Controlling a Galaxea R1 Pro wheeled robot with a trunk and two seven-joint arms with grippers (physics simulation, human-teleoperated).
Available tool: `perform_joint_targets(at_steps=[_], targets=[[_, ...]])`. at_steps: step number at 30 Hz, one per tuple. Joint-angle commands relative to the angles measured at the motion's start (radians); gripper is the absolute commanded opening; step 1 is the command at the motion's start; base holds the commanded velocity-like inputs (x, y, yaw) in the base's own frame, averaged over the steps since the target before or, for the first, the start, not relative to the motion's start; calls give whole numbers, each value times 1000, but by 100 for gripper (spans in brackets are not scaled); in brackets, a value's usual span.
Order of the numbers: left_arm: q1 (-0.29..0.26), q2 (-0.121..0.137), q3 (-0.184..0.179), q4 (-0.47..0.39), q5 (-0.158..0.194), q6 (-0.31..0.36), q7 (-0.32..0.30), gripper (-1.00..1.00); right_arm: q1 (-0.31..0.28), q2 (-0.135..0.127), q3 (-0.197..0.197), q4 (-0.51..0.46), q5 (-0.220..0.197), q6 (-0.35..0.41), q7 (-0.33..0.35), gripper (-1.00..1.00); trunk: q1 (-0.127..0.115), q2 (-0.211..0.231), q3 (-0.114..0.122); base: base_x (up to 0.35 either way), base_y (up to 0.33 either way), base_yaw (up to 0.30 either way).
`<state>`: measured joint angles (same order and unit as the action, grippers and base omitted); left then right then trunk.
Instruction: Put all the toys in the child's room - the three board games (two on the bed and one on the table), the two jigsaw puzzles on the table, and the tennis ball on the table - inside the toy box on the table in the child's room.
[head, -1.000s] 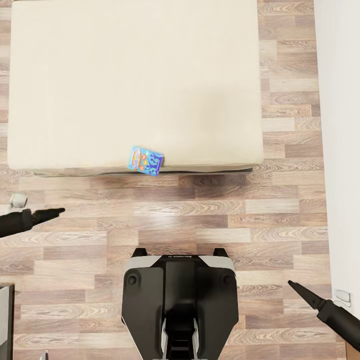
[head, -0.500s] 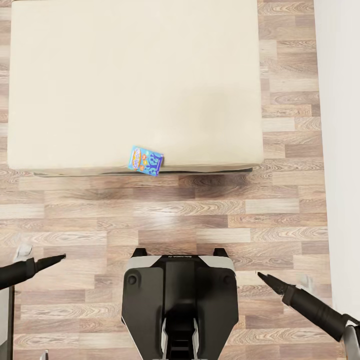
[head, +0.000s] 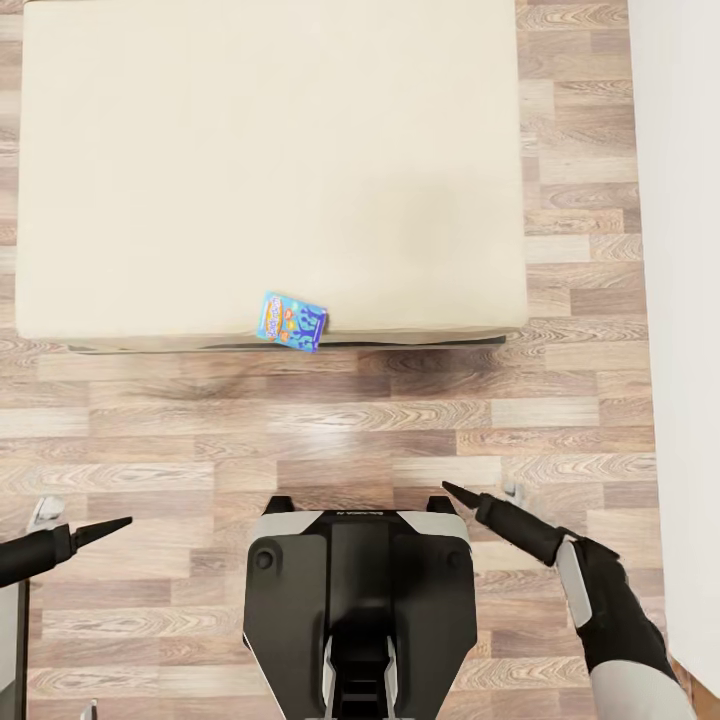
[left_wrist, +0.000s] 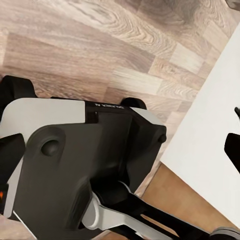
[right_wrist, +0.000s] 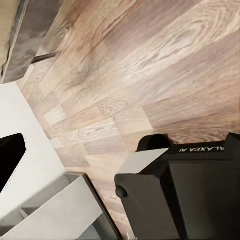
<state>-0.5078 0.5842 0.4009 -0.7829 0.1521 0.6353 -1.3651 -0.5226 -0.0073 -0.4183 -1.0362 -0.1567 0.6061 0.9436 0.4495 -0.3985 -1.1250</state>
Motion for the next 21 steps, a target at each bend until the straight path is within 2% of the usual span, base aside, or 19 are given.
perform_joint_targets(at_steps=[1,5,10,15,21], targets=[[0,0,0,0,2,10,-3,100,-14,5,5,16,-5,3,-9,100,0,-2,-1,0,74,0],[0,0,0,0,1,6,-1,100,-63,29,23,80,-12,-17,-69,100,0,-2,-1,0,132,0],[0,0,-1,1,1,6,0,100,-124,52,30,118,-8,-40,-98,100,0,-2,-1,0,79,0],[-1,0,-1,1,1,6,1,100,-184,62,34,217,-3,-68,-105,100,0,-2,-1,0,21,0],[0,-1,-1,1,-3,6,9,100,-207,65,35,282,-9,-136,-107,100,0,-2,-1,0,78,0]])
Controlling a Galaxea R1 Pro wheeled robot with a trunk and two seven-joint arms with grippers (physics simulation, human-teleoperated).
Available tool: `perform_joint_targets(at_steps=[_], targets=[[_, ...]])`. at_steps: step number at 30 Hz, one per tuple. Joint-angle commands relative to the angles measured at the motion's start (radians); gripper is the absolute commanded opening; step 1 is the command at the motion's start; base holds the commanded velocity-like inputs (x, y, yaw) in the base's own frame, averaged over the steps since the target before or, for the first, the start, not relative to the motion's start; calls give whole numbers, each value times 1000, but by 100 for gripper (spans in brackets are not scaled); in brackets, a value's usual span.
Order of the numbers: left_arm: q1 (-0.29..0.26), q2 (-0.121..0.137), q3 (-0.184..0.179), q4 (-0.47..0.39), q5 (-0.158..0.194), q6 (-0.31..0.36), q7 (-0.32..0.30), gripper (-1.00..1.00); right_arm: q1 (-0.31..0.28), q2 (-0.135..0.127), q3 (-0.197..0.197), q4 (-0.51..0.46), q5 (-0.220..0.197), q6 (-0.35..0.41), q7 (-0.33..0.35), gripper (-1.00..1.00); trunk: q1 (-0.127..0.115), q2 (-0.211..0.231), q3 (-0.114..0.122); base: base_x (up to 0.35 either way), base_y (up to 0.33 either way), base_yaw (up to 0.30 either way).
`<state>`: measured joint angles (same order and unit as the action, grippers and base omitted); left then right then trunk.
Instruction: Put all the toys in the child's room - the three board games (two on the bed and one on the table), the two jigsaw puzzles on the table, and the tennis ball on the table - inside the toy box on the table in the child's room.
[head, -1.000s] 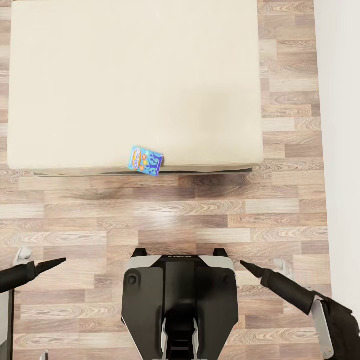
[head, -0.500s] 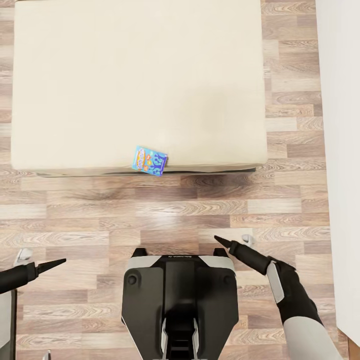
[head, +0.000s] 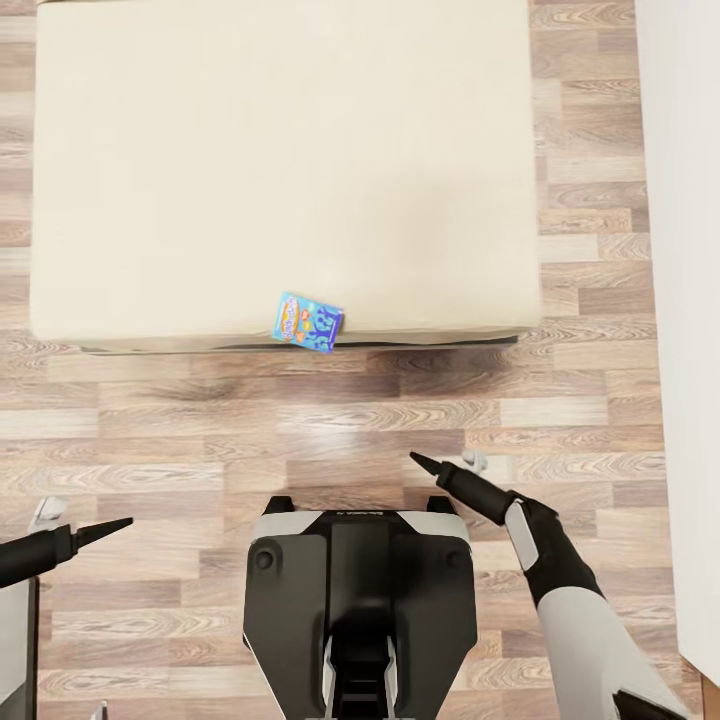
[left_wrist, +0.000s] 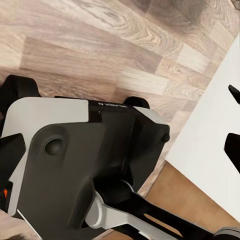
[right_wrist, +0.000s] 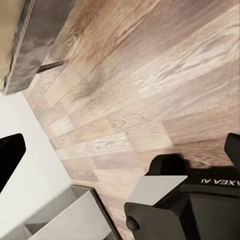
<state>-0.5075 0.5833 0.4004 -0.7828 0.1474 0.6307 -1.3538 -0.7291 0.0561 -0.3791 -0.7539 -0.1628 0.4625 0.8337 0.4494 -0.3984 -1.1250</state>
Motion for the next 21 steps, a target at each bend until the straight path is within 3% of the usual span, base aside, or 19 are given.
perform_joint_targets(at_steps=[1,8,21], targets=[[-1,0,0,1,1,10,-1,100,-2,1,-4,9,-4,1,3,100,1,-2,-1,0,186,0],[0,0,0,1,-4,10,4,100,-8,3,-6,69,-7,-27,2,100,1,-2,-1,0,199,0],[0,1,-2,1,-5,11,2,100,-7,3,-9,85,-13,-49,-5,100,1,-2,-1,0,35,0]])
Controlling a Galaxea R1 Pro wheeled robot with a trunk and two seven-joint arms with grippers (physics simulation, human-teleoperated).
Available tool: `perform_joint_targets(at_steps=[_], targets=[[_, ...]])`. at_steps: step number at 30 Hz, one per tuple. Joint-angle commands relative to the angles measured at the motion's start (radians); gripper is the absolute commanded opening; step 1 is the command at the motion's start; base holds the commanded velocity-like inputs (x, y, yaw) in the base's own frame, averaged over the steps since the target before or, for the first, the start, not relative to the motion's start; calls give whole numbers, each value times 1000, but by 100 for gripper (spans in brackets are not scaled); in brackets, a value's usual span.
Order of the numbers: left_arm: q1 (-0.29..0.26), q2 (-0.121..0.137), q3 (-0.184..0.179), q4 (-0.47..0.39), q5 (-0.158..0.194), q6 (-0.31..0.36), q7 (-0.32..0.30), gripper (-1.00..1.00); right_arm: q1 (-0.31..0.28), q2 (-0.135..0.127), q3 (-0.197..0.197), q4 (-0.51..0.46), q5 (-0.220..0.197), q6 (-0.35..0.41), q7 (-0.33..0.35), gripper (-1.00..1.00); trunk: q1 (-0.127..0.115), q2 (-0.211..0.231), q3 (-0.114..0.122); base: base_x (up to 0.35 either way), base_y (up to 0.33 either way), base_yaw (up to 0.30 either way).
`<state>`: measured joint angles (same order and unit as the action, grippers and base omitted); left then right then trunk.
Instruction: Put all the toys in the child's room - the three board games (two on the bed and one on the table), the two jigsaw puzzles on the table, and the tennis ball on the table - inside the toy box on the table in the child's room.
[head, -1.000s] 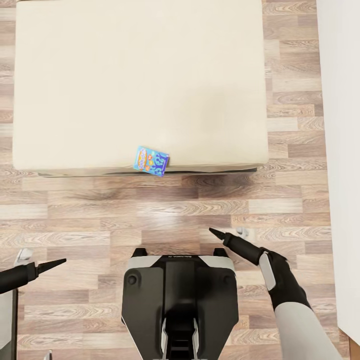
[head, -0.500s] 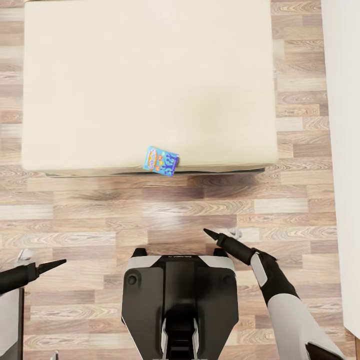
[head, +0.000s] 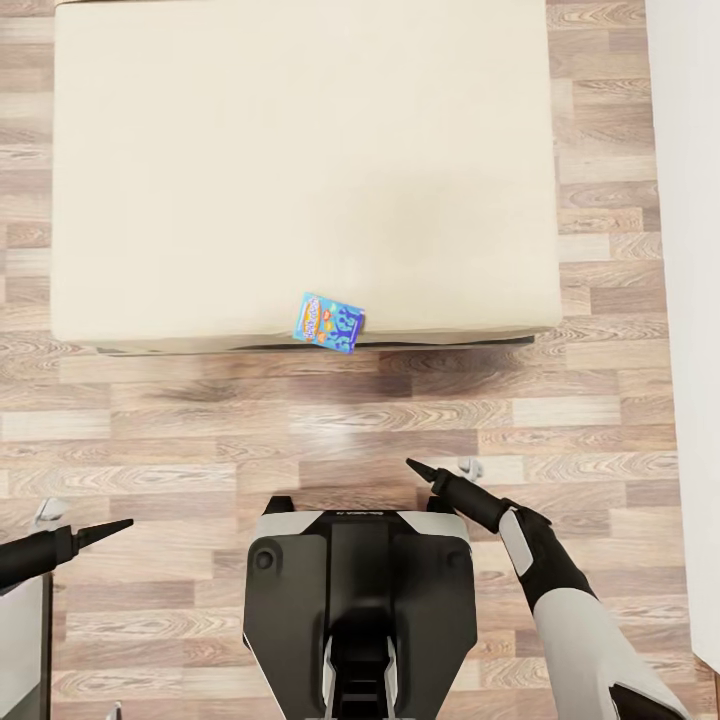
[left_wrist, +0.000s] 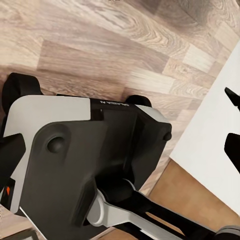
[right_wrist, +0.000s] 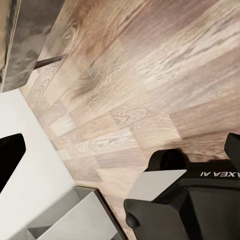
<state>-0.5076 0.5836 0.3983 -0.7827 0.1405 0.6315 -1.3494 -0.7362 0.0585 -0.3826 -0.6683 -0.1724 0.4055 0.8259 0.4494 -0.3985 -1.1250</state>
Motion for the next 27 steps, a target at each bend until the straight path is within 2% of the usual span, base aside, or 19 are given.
perform_joint_targets(at_steps=[1,7,11,15,27], targets=[[0,0,0,0,2,11,-3,100,0,1,-5,-1,-3,7,4,100,1,-2,-1,0,126,0],[0,1,1,0,2,10,-5,100,0,15,0,-1,-1,-23,11,100,1,-2,-1,0,141,0],[0,1,2,0,2,10,-6,100,0,31,2,1,-1,-50,18,100,1,-2,-1,0,40,0],[-1,1,2,0,2,9,-6,100,0,36,3,1,-1,-57,40,100,1,-2,-1,0,14,0],[-1,1,2,0,2,9,-8,100,13,32,-3,1,-4,-66,228,100,1,-2,-1,19,85,0]])
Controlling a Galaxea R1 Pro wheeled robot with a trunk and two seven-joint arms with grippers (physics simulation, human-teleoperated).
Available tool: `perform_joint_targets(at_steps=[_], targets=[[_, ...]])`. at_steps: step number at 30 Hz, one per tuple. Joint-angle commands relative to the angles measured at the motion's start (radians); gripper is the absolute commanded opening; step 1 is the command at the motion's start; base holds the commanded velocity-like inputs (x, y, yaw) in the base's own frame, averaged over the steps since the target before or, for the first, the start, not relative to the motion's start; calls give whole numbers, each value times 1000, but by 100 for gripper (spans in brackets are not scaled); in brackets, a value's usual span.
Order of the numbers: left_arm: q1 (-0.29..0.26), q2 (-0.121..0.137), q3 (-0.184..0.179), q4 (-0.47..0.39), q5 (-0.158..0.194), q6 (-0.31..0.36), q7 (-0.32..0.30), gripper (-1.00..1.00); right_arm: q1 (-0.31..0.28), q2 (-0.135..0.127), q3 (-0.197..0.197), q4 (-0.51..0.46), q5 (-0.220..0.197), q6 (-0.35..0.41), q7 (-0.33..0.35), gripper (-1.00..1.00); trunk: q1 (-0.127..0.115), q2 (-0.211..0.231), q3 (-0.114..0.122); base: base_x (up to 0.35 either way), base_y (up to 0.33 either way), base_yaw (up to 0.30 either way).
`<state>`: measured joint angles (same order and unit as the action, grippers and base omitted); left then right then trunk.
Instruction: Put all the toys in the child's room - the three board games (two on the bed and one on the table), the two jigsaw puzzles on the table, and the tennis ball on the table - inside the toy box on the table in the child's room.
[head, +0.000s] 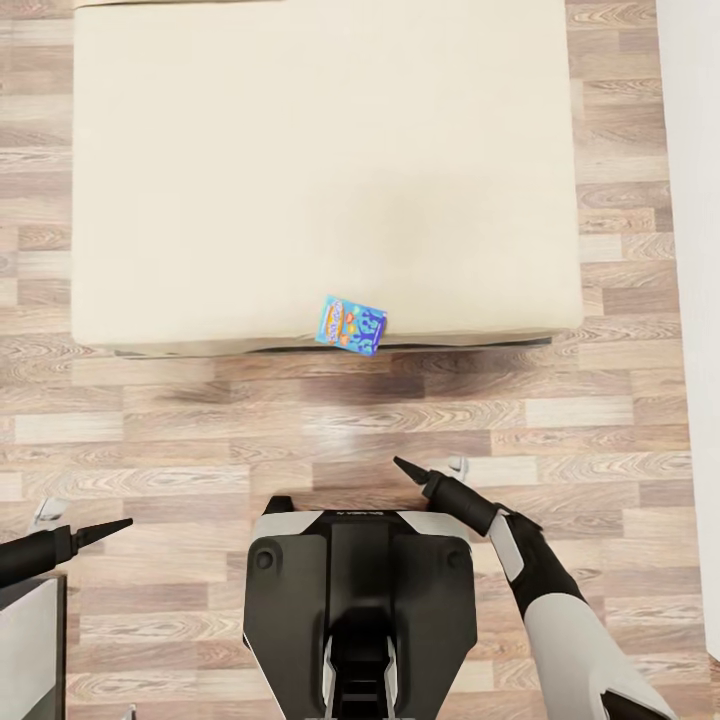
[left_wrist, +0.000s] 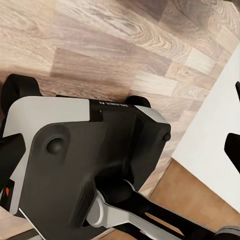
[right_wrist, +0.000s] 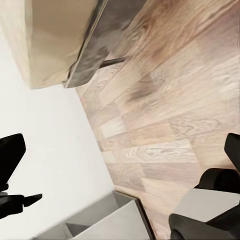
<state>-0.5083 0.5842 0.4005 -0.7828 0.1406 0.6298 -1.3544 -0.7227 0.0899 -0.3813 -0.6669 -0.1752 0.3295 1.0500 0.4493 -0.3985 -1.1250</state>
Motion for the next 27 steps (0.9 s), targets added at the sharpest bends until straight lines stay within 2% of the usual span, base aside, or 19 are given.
perform_joint_targets(at_steps=[1,11,17,27], targets=[[0,0,0,0,2,10,-3,100,1,1,-5,0,-1,8,13,100,1,-2,-1,21,79,0],[0,-1,-2,0,2,10,0,100,7,11,-3,-2,1,-54,43,100,1,-2,-1,9,38,0],[0,-1,-1,0,3,11,0,100,8,10,-5,-2,-2,-59,47,100,1,-2,-1,46,113,0],[0,-2,0,0,5,11,-4,100,8,4,-8,2,-4,-59,49,100,1,-2,-1,8,18,0]])
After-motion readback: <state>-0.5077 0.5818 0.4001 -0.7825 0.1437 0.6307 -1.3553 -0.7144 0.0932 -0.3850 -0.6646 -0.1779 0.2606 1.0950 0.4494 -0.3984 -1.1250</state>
